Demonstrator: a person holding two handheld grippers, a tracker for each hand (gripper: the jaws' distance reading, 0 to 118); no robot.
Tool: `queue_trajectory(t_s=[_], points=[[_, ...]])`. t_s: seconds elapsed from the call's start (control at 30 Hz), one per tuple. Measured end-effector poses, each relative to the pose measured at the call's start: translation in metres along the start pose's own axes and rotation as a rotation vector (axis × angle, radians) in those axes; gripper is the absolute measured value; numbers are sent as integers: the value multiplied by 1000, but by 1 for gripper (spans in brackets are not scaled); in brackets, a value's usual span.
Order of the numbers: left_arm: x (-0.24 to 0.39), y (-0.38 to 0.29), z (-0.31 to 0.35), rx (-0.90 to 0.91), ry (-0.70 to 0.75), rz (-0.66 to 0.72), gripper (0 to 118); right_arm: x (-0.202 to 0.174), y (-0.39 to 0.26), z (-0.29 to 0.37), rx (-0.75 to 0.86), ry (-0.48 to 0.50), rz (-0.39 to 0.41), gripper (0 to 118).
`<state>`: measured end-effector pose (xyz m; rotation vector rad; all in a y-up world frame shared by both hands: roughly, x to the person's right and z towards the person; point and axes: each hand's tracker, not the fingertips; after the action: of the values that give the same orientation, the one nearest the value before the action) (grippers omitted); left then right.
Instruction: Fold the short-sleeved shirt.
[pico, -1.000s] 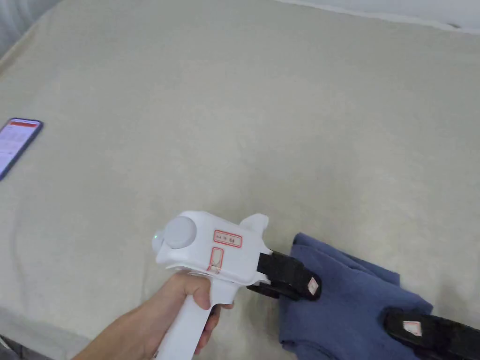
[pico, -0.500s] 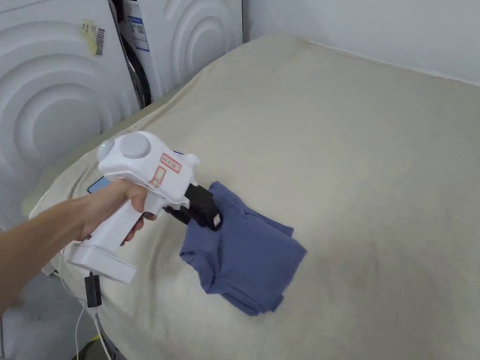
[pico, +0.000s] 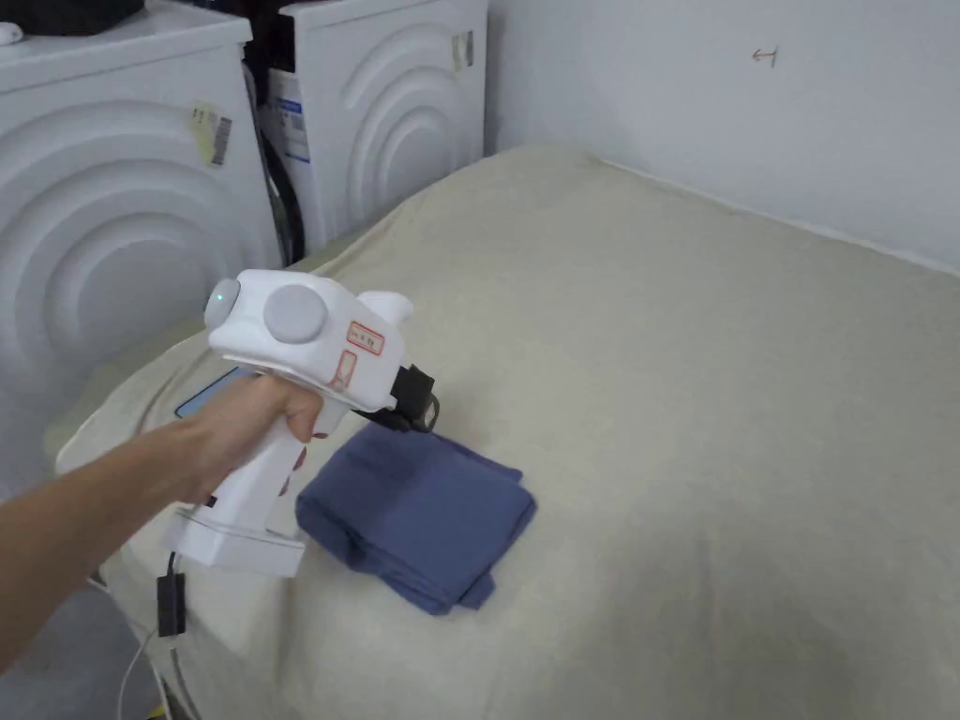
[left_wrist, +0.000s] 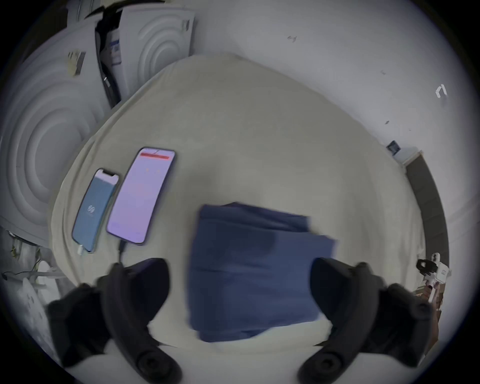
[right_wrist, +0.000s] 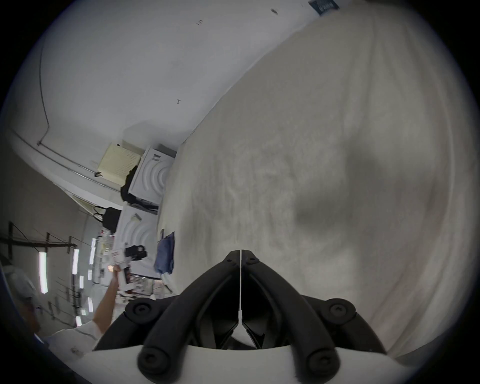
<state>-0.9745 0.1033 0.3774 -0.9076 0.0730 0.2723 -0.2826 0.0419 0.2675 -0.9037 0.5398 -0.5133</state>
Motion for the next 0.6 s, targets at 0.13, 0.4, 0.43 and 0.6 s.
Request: queue_trajectory(t_s=[0.13,0.4,0.43,0.6], points=[[100,30,-19,224,-32,-150,0,-40,24,21,152,-168,163,1],[337,53,20,530,-136,-206,0,-147,75,64,519,-495,581,1],[352,58,25,542,-143,-179,0,-156,82,68,549,-508,591,1],[408,78,60,676,-85,-214,0,-197,105,94,697,-530,624,1]])
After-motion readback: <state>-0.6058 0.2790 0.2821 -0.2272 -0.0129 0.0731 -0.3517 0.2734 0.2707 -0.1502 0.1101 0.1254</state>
